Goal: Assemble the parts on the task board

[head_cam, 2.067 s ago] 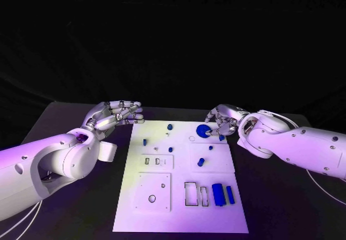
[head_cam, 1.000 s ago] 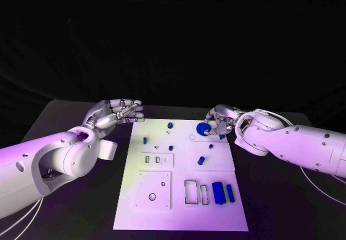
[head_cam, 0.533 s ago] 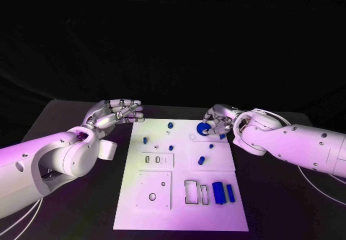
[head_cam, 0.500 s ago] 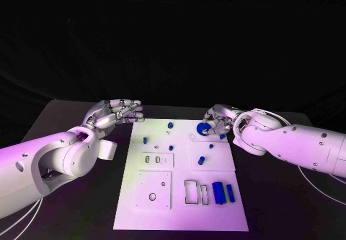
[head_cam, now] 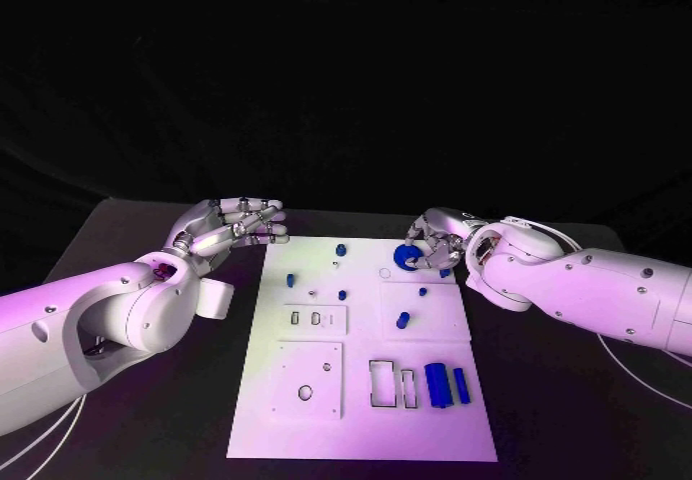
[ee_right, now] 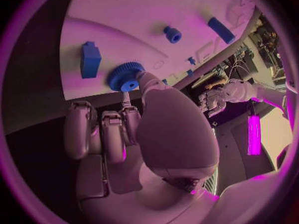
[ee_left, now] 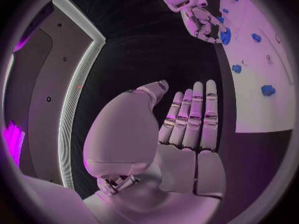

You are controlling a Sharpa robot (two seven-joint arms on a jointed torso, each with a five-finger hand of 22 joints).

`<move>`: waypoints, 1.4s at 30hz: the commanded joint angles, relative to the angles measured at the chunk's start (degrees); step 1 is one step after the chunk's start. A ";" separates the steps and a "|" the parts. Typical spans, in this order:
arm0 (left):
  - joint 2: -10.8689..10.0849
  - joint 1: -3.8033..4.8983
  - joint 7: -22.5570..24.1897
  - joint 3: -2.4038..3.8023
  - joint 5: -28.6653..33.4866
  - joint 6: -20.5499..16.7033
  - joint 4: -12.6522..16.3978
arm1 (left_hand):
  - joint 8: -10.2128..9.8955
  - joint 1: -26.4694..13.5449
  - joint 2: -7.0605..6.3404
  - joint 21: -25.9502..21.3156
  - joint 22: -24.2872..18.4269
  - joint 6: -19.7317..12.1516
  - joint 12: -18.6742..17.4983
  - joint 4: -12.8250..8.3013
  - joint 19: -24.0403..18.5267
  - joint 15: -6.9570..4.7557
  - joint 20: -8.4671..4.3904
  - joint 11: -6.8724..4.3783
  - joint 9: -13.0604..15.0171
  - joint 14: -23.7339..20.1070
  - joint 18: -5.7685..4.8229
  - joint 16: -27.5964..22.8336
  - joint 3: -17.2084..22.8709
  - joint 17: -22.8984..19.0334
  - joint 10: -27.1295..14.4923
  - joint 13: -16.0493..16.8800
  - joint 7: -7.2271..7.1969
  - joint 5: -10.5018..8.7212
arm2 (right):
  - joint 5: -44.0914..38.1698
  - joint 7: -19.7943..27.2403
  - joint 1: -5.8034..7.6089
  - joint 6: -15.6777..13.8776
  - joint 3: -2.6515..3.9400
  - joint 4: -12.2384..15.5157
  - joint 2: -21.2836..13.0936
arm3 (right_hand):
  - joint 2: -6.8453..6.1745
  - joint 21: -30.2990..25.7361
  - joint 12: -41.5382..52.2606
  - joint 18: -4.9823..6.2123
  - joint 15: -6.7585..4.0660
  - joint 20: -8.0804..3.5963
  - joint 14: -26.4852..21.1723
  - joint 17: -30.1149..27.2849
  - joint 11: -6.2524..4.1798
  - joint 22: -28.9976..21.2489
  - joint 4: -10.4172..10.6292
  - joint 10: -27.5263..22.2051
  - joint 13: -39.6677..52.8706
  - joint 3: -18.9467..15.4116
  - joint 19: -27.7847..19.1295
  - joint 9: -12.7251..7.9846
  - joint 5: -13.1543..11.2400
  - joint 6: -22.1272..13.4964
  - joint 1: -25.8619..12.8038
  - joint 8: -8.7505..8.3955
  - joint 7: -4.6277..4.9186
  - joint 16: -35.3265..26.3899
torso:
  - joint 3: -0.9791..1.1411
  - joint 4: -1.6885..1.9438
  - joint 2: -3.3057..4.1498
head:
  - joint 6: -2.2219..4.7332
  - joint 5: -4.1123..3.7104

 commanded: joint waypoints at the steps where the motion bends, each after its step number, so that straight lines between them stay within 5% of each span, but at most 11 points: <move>1: 0.09 0.06 0.19 0.04 -0.21 1.13 0.06 | -0.24 0.33 0.16 -0.20 -0.10 -0.43 -0.28 -0.23 0.07 0.35 0.33 0.34 -0.07 0.03 0.25 -0.32 0.34 0.10 0.25 0.05 2.19 -0.12 | -1.99 -1.06 -0.34 -0.87 -0.21 0.16 -0.09 | -0.20 0.35 0.53 -0.47 -0.27 -0.18 5.45 13.17 -0.14 0.22 -0.06 0.78 5.90 1.33 0.34 0.08 0.39 1.14 -0.03 0.28 -0.11 0.24 | 0.04 -0.04 0.01 | 0.10 -0.09; 4: 0.10 0.06 0.17 0.04 -0.21 1.16 0.04 | -0.24 0.33 0.16 -0.20 -0.10 -0.43 -0.28 -0.23 0.07 0.35 0.33 0.34 -0.07 0.03 0.25 -0.32 0.34 0.10 0.25 0.05 2.19 -0.12 | -3.57 -1.03 -0.36 -2.99 -0.21 0.55 -0.08 | 0.15 0.58 0.57 -0.54 -0.54 -0.42 5.48 13.31 -0.43 0.65 -0.35 0.85 5.99 4.43 0.51 -0.03 -0.71 1.94 0.20 0.30 -0.41 0.28 | 0.06 -0.03 0.00 | 0.22 -0.04; 10: 0.14 0.06 0.13 0.04 -0.21 1.22 -0.03 | -0.25 0.33 0.16 -0.20 -0.11 -0.44 -0.30 -0.24 0.06 0.36 0.33 0.34 -0.07 0.02 0.24 -0.34 0.35 0.11 0.24 0.05 2.19 -0.12 | -7.81 -0.91 -0.37 -7.68 -0.20 2.48 0.01 | -1.42 1.19 0.92 -0.75 -0.65 -0.57 5.56 13.67 -0.54 1.67 -0.60 1.25 6.41 9.31 0.98 -0.05 -2.43 2.69 -1.46 0.25 -0.52 0.39 | 0.05 -0.01 0.02 | 0.43 -0.05; 16: 0.15 0.06 0.13 0.04 -0.21 1.20 -0.21 | -0.26 0.32 0.16 -0.21 -0.12 -0.45 -0.33 -0.27 0.05 0.37 0.33 0.35 -0.07 0.00 0.24 -0.37 0.37 0.13 0.24 0.05 2.20 -0.13 | -12.76 -2.07 -0.35 -10.62 -0.19 5.56 0.47 | -1.79 1.53 1.15 -0.86 -0.64 -0.56 5.58 13.75 -0.56 2.17 -0.54 1.46 6.65 9.92 1.23 0.00 -2.86 2.80 -2.22 0.27 -0.58 0.41 | 0.14 -0.22 0.04 | 0.53 0.21; 25: 0.48 0.06 0.17 0.04 -0.21 1.28 -0.40 | -0.26 0.32 0.16 -0.21 -0.12 -0.45 -0.33 -0.27 0.05 0.37 0.33 0.35 -0.07 0.00 0.24 -0.37 0.37 0.13 0.24 0.05 2.20 -0.13 | -18.60 -3.75 -0.24 -12.55 -0.17 9.60 3.00 | -2.07 1.88 1.35 -0.96 -0.74 -0.62 5.65 14.07 -0.68 2.67 -1.08 1.65 6.86 10.88 1.50 0.09 -2.64 3.00 -2.12 0.35 -0.69 0.50 | -0.10 0.21 -0.02 | 0.58 -0.06; 32: 0.66 0.06 0.24 0.04 -0.21 1.23 -0.39 | -0.26 0.32 0.16 -0.21 -0.12 -0.45 -0.33 -0.27 0.05 0.37 0.33 0.35 -0.07 0.00 0.24 -0.37 0.37 0.13 0.24 0.05 2.20 -0.13 | -19.73 -3.82 -0.35 -12.30 -0.40 8.62 6.80 | -2.15 1.95 1.37 -0.98 -0.75 -0.64 5.66 14.15 -0.69 2.77 -1.22 1.67 6.88 11.07 1.56 0.10 -2.60 2.99 -2.11 0.34 -0.69 0.52 | -0.22 0.09 0.06 | 0.63 0.09; 42: 0.87 0.06 0.25 0.04 -0.21 0.94 -0.36 | -0.29 0.29 0.16 -0.25 -0.16 -0.46 -0.43 -0.35 -0.01 0.40 0.36 0.36 -0.08 -0.08 0.22 -0.51 0.45 0.20 0.27 0.05 2.21 -0.14 | -19.83 -3.14 -1.48 -11.59 -0.92 4.51 11.57 | -2.25 1.98 1.43 -0.99 -0.76 -0.65 5.67 14.18 -0.67 2.82 -1.30 1.71 6.94 11.23 1.58 0.10 -2.62 2.91 -2.16 0.29 -0.66 0.53 | -0.11 0.11 0.09 | 0.53 0.15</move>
